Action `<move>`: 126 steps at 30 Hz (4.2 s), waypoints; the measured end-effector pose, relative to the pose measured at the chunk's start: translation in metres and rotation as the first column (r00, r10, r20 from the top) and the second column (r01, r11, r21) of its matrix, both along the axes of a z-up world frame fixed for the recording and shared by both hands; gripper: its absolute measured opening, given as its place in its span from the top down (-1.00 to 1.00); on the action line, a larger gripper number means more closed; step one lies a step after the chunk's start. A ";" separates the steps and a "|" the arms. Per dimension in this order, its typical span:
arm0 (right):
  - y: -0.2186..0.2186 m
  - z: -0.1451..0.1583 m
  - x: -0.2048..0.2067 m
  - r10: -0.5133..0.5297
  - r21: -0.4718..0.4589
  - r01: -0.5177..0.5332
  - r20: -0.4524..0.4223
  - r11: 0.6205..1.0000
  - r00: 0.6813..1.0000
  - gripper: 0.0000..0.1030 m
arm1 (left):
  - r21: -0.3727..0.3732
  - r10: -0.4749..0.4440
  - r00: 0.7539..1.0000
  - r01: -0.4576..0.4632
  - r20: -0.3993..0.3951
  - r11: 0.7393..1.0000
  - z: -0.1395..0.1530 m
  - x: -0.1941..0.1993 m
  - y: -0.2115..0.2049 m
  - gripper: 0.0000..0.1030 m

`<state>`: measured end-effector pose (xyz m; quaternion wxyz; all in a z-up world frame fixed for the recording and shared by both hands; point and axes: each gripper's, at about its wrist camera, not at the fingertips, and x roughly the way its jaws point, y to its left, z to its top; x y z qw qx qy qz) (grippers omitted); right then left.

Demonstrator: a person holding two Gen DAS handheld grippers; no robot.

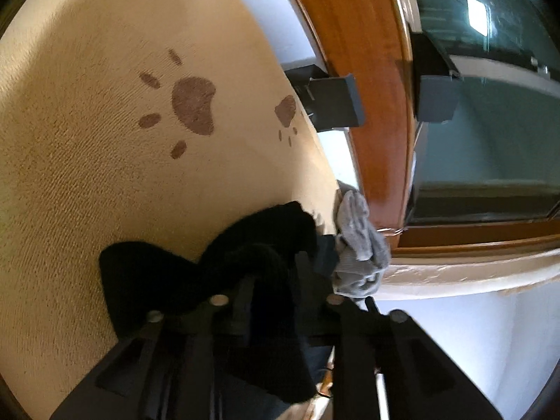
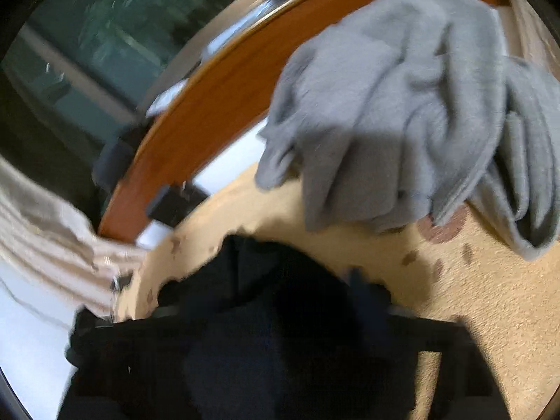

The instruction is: Fold clothes

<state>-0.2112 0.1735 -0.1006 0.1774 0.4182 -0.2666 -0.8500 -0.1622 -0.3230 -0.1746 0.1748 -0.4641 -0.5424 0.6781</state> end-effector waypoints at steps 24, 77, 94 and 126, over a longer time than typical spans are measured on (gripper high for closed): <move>-0.107 0.027 0.154 0.536 0.566 -0.382 -0.129 0.731 0.834 -0.64 | -0.561 -0.440 0.882 0.283 -0.166 0.778 0.083 0.114 0.093 -0.58; -0.123 0.032 0.112 0.582 0.402 -0.523 -0.034 0.752 0.812 -0.64 | -0.495 -0.604 0.788 0.480 -0.118 0.724 0.068 0.070 0.144 -0.58; -0.148 -0.002 0.081 0.537 0.667 -0.450 0.089 0.593 0.839 -0.64 | -0.673 -0.572 0.818 0.395 -0.052 0.625 0.066 0.052 0.162 -0.58; -0.138 0.041 0.106 0.619 0.316 -0.584 -0.014 0.748 0.785 -0.64 | -0.635 -0.588 0.801 0.397 -0.113 0.663 0.090 0.064 0.146 -0.59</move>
